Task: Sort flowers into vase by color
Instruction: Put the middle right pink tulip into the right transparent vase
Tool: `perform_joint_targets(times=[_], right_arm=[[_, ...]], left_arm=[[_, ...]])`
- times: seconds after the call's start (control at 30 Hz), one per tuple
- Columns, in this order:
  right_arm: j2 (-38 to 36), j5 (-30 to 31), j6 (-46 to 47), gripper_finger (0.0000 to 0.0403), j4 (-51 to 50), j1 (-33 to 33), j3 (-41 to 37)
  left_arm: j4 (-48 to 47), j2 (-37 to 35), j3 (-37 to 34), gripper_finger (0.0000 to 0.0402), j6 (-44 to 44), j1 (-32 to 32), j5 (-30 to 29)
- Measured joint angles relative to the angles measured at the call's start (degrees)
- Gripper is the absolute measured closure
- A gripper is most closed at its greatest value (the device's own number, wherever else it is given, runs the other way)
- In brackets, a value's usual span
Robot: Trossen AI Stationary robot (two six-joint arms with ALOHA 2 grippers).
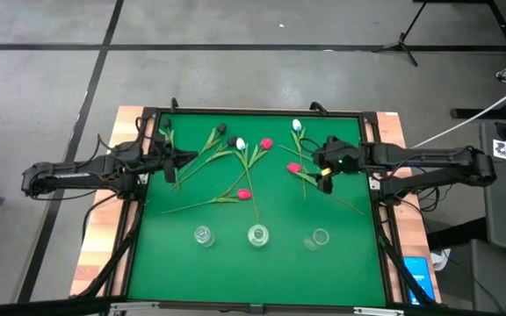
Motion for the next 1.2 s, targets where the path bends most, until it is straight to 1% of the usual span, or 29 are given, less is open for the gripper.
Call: perform_joint_targets(times=[0.07, 0.13, 0.2, 0.27, 0.33, 0.4, 0.53, 0.6, 0.7, 0.8, 0.87, 0.9, 0.97, 1.03, 1.1, 1.2], right_arm=[[0.02, 0.65, -0.53, 0.0080, 0.03, 0.00, 0.00], [0.00, 1.61, -0.63, 0.0080, 0.01, 0.00, 0.00], [0.00, 1.96, -0.63, 0.0080, 0.03, 0.00, 0.00], [0.00, 2.00, -0.70, 0.0080, -0.01, 0.00, 0.00], [0.00, 2.21, -0.90, 0.0080, -0.17, 0.00, 0.00], [0.00, 3.79, -1.05, 0.0080, -0.64, 0.00, 0.00], [0.00, 5.75, -2.27, 0.0080, -0.80, -0.02, 0.00], [0.45, 5.96, -2.44, 0.0080, -0.77, -0.02, 0.00], [2.11, 5.94, -2.80, 0.0080, -0.66, 0.00, -0.02], [4.68, 5.11, -4.79, 0.0080, 0.63, -0.02, 0.00], [6.22, 4.87, -5.90, 0.0080, 2.66, -0.02, 0.00], [6.84, 4.81, -6.63, 0.0080, 3.83, 0.00, 0.00], [7.63, 4.36, -7.07, 0.0080, 5.53, -0.01, 0.00], [8.05, 3.97, -7.06, 0.0080, 5.58, -0.02, 0.00], [8.13, 3.93, -6.91, 0.0080, 4.80, 0.00, 0.00], [8.13, 3.94, -6.61, 0.0080, 3.54, 0.00, 0.00]], left_arm=[[-0.06, 0.00, 0.00, 0.0384, -0.30, -0.02, 0.00], [-0.02, 0.00, 0.00, 0.0384, 1.37, -0.02, 0.07], [-0.05, 0.11, 0.00, 0.0379, 3.52, 0.00, 1.95], [-0.03, 0.80, 0.00, 0.0363, 4.14, 0.12, 4.58], [-0.03, 1.88, 0.00, 0.0335, 3.83, 0.22, 7.18], [-0.06, 3.08, 0.00, 0.0298, 2.74, 0.20, 8.61], [-0.37, 5.73, 0.00, 0.0211, 3.22, 0.20, 8.70], [-2.60, 6.44, 0.00, 0.0175, 4.12, 0.22, 8.70], [-9.16, 5.92, 0.64, 0.0145, -0.50, 0.28, 8.86], [-13.98, 2.50, 2.13, 0.0138, -0.80, 0.31, 10.30], [-17.53, -1.11, 3.53, 0.0139, 1.86, 0.31, 10.20], [-19.98, -3.33, 4.12, 0.0141, 3.24, 0.31, 9.31], [-24.60, -8.08, 4.85, 0.0146, 5.08, 0.31, 5.65], [-27.34, -12.53, 4.82, 0.0151, 5.62, 0.31, 2.62], [-30.07, -16.49, 4.05, 0.0153, 4.48, 0.28, 0.02], [-33.02, -20.91, 2.55, 0.0154, 2.36, 0.31, -2.18]])
